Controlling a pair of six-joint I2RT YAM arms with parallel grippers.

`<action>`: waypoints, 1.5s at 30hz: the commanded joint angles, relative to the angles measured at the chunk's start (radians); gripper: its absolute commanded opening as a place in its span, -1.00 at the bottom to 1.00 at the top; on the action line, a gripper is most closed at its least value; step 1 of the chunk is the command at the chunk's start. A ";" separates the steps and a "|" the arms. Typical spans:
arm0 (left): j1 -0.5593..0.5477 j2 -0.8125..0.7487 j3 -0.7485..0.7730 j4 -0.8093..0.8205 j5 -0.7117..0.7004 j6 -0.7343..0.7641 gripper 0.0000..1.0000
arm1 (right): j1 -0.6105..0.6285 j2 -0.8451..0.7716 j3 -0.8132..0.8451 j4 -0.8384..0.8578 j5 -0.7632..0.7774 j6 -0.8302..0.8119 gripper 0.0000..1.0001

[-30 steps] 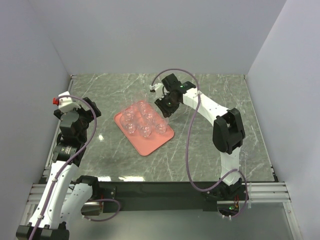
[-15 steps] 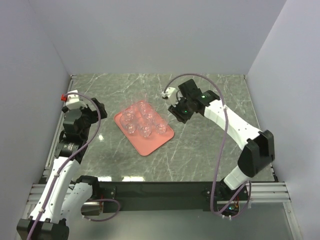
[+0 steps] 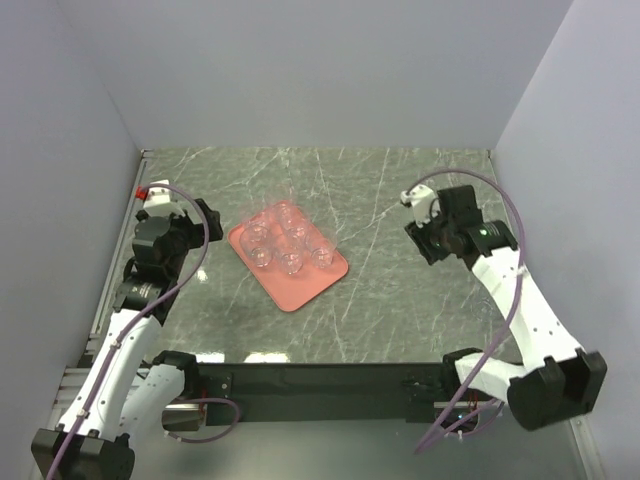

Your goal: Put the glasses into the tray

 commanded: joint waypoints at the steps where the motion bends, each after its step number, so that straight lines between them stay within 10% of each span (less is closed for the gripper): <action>1: -0.010 0.005 -0.005 0.051 0.019 0.023 0.99 | -0.083 -0.074 -0.060 -0.021 0.068 -0.011 -0.03; 20: -0.033 0.056 -0.008 0.047 0.008 0.029 0.99 | -0.682 -0.162 -0.255 0.042 0.107 -0.361 0.06; 45: -0.036 0.045 -0.004 0.050 0.028 0.030 0.99 | -0.809 0.025 -0.283 0.102 0.038 -0.427 -0.02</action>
